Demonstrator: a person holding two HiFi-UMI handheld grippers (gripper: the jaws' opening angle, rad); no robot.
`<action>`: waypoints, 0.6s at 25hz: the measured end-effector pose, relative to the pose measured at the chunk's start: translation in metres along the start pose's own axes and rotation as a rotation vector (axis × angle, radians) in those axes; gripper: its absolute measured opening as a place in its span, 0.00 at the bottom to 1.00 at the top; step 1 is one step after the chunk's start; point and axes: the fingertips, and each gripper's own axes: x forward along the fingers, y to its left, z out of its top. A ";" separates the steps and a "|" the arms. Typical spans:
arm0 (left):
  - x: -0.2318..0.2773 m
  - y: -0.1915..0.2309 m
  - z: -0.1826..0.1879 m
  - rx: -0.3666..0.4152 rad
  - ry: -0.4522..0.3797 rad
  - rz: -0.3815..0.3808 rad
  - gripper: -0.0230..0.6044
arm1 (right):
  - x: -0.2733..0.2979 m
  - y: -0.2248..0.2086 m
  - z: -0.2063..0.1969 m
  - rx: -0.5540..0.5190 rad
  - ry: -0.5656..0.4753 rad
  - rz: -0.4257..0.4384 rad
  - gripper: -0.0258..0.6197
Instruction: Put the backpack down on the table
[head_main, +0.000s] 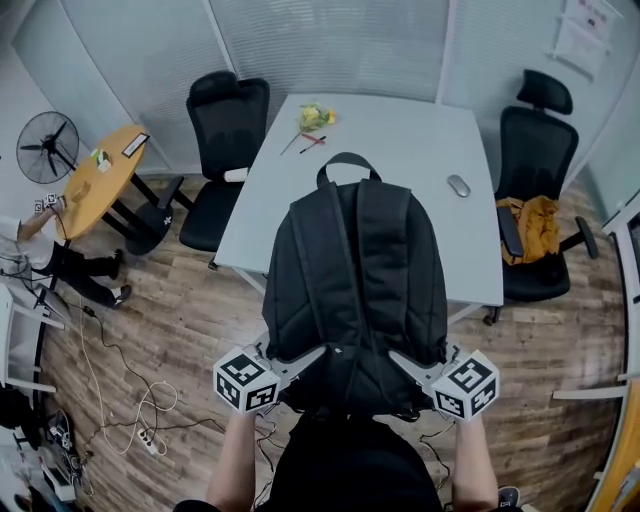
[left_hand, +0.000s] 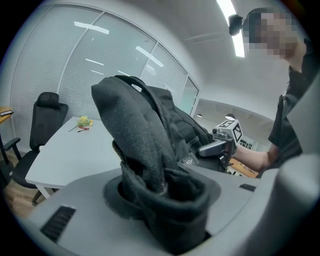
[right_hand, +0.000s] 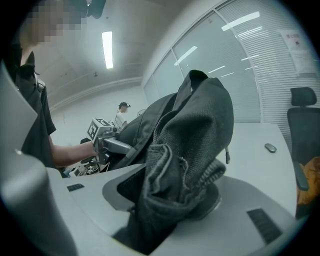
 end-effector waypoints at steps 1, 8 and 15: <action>0.002 0.007 0.004 0.002 -0.002 -0.004 0.32 | 0.005 -0.004 0.004 0.002 0.000 -0.005 0.32; 0.019 0.051 0.025 -0.004 -0.010 -0.035 0.32 | 0.034 -0.033 0.030 0.009 0.011 -0.036 0.32; 0.031 0.103 0.052 -0.006 -0.011 -0.067 0.32 | 0.068 -0.062 0.062 0.024 0.017 -0.071 0.32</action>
